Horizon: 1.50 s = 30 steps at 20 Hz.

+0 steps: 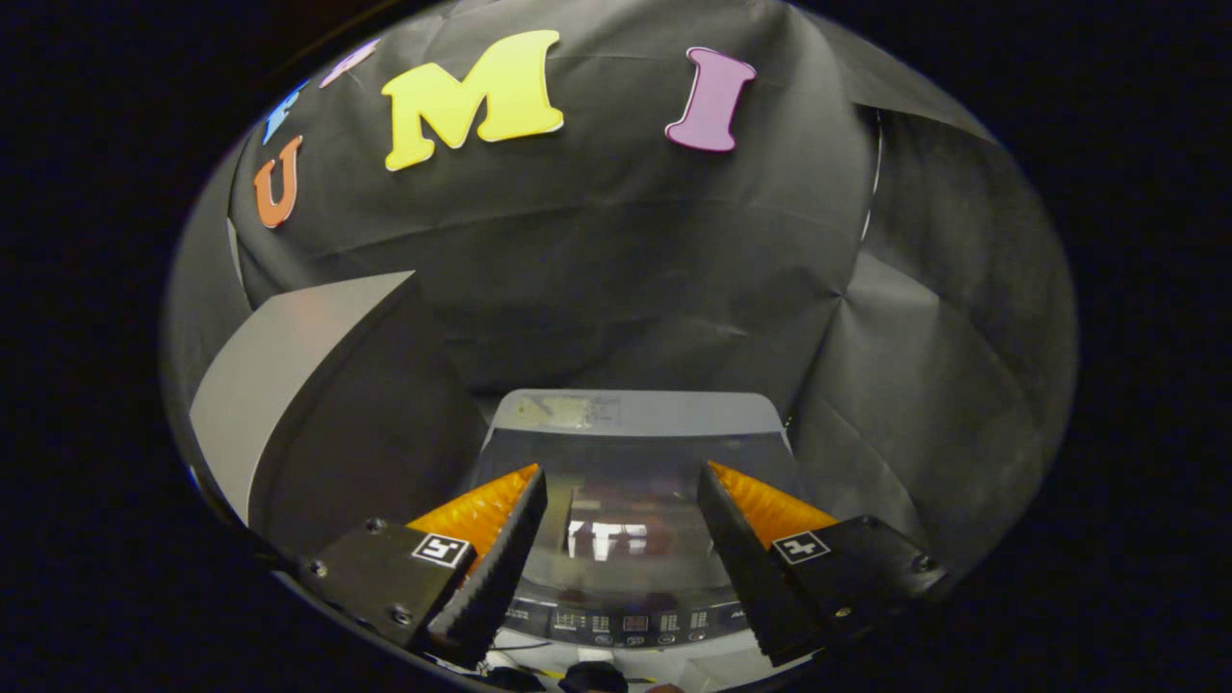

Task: Put the clothes into the washing machine and then close the washing machine lid.

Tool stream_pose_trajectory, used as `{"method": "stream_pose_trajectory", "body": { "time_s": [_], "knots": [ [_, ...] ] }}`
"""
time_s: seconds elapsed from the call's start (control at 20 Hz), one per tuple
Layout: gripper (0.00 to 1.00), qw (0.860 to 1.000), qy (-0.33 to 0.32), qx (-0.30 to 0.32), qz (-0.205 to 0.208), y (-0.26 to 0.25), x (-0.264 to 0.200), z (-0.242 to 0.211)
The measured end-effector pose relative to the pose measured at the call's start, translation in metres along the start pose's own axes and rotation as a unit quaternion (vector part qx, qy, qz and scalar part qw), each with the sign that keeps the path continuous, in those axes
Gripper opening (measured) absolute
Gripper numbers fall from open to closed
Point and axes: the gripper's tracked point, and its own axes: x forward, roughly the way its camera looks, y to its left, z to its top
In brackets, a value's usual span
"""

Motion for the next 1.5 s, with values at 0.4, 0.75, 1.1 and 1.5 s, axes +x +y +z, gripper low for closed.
{"method": "stream_pose_trajectory", "body": {
  "time_s": [0.4,0.75,1.1,1.5],
  "knots": [
    [0.99,0.994,-0.102,0.033,-0.009,0.038,-0.126,-0.005],
    [1.0,0.969,-0.245,0.016,0.003,0.1,-0.269,-0.007],
    [1.0,0.941,-0.337,0.013,-0.017,0.108,-0.405,-0.023],
    [1.0,0.929,-0.37,-0.013,-0.001,0.104,-0.45,-0.006]
  ]
}}
